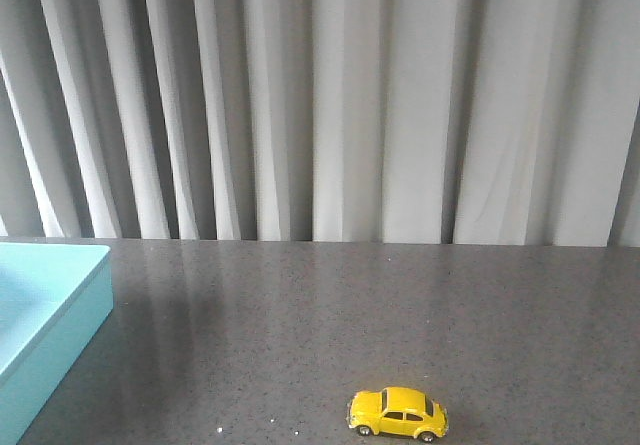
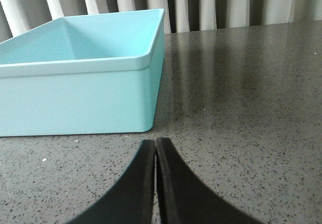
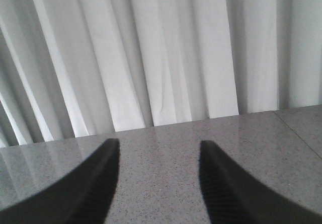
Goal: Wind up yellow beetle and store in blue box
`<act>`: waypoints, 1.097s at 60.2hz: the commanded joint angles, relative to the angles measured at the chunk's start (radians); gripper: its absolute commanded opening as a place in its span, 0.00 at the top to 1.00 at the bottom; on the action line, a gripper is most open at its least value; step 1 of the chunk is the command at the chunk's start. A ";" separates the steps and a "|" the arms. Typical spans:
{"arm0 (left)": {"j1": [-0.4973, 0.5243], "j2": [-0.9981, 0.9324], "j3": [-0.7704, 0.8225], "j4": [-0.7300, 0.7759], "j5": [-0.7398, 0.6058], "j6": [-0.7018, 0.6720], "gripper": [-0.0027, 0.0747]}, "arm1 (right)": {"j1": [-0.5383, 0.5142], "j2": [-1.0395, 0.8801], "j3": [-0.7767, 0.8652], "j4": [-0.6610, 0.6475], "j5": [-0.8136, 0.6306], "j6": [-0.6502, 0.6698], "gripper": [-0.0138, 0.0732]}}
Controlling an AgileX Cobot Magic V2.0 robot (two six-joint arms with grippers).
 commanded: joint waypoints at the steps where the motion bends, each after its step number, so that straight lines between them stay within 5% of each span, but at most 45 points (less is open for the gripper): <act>1: -0.004 -0.006 -0.009 -0.003 -0.081 -0.009 0.97 | -0.005 0.062 -0.048 0.026 -0.105 -0.044 0.20; 12: -0.004 -0.006 -0.009 -0.003 -0.081 -0.009 0.97 | -0.005 0.168 -0.112 0.111 -0.099 -0.107 0.16; 23: -0.004 -0.006 -0.009 -0.003 -0.081 -0.009 0.97 | 0.041 0.390 -0.397 0.346 0.162 -0.385 0.19; 33: -0.004 -0.006 -0.009 -0.003 -0.081 -0.009 0.97 | 0.176 0.654 -0.641 0.453 0.363 -0.433 0.20; 50: -0.004 -0.006 -0.009 -0.003 -0.081 -0.009 0.97 | 0.326 1.024 -0.761 0.184 0.418 -0.068 0.20; 66: -0.004 -0.006 -0.009 -0.003 -0.081 -0.009 0.97 | 0.384 1.255 -0.792 0.145 0.428 0.032 0.20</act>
